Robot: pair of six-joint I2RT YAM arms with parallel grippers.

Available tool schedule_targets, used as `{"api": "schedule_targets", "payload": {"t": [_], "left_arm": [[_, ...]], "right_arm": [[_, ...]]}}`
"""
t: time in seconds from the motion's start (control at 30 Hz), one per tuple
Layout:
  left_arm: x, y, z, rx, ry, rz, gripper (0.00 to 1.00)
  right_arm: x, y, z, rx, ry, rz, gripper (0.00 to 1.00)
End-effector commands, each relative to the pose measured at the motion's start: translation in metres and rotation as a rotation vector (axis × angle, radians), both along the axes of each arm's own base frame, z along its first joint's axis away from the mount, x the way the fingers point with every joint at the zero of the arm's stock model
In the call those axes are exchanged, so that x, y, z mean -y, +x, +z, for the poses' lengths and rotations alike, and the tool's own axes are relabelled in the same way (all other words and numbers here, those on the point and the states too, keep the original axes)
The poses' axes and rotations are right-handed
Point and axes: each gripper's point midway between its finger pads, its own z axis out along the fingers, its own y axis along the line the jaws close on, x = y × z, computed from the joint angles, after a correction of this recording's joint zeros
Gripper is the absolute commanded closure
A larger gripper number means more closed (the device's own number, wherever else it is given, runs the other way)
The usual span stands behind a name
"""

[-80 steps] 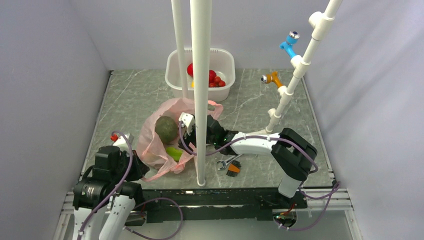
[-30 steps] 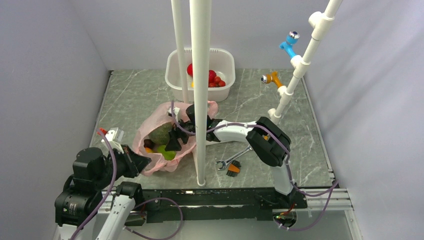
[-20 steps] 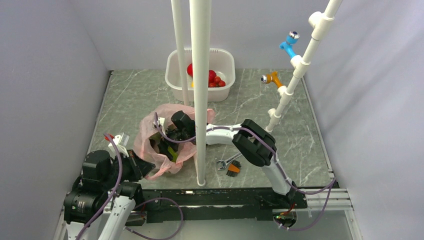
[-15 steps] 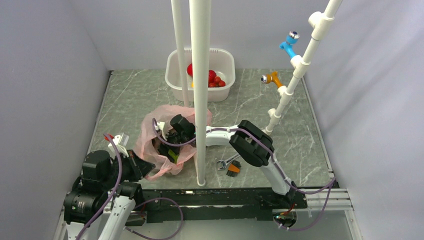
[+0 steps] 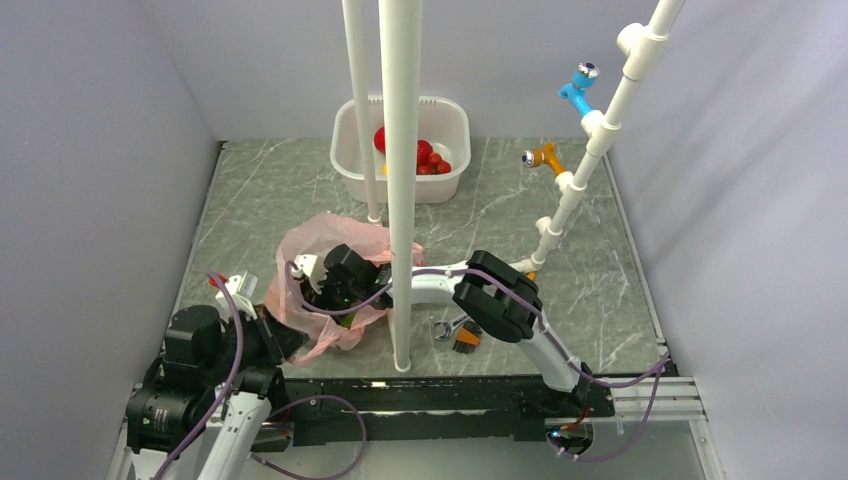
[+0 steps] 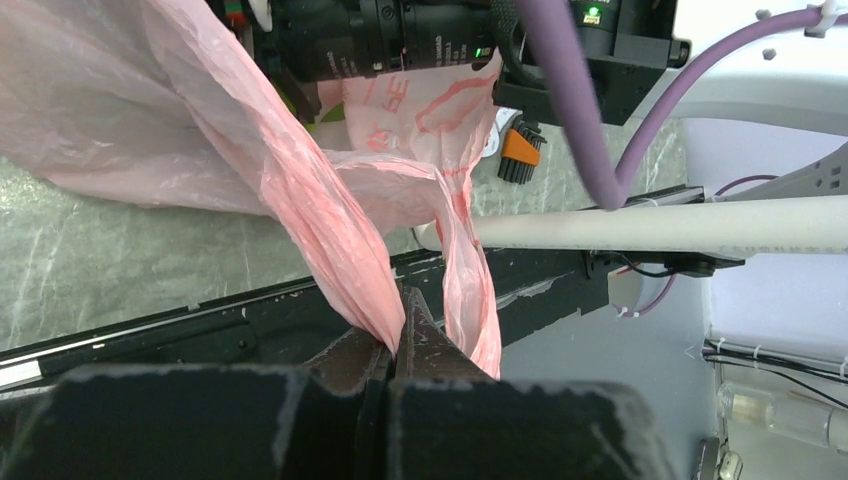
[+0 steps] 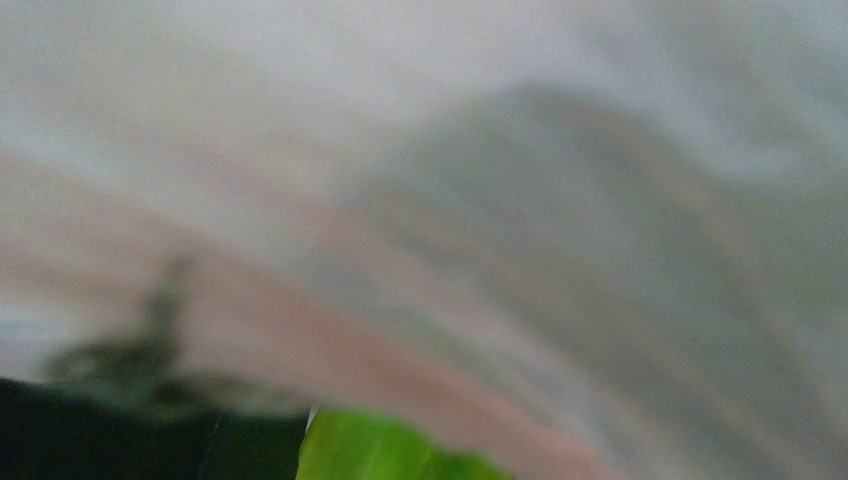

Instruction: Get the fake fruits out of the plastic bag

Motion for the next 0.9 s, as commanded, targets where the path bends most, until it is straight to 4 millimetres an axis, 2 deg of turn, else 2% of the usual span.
{"api": "schedule_targets", "payload": {"t": [0.0,0.13,0.33,0.43,0.53,0.7,0.87], "left_arm": [[-0.005,-0.006,0.001,0.03,0.022,0.009,1.0],[-0.01,-0.01,-0.007,0.011,0.047,0.023,1.0],[-0.033,-0.017,-0.025,-0.028,0.142,0.118,1.0],[-0.037,-0.02,-0.03,-0.03,0.159,0.137,1.0],[-0.039,-0.024,-0.039,-0.056,0.161,0.148,1.0],[-0.036,-0.027,-0.05,-0.074,0.151,0.134,1.0],[-0.033,-0.029,-0.059,-0.097,0.148,0.111,1.0]], "right_arm": [[0.018,0.007,-0.016,-0.018,-0.077,-0.077,0.48],[0.017,0.012,0.012,-0.001,-0.031,-0.108,0.57],[0.016,0.019,0.063,0.013,0.062,-0.162,0.74],[0.021,0.029,0.09,0.019,0.116,-0.21,0.85],[0.032,0.04,0.111,0.007,0.182,-0.26,0.91],[0.054,0.057,0.137,-0.027,0.27,-0.321,0.98],[0.066,0.061,0.15,-0.071,0.309,-0.315,0.99]]}}
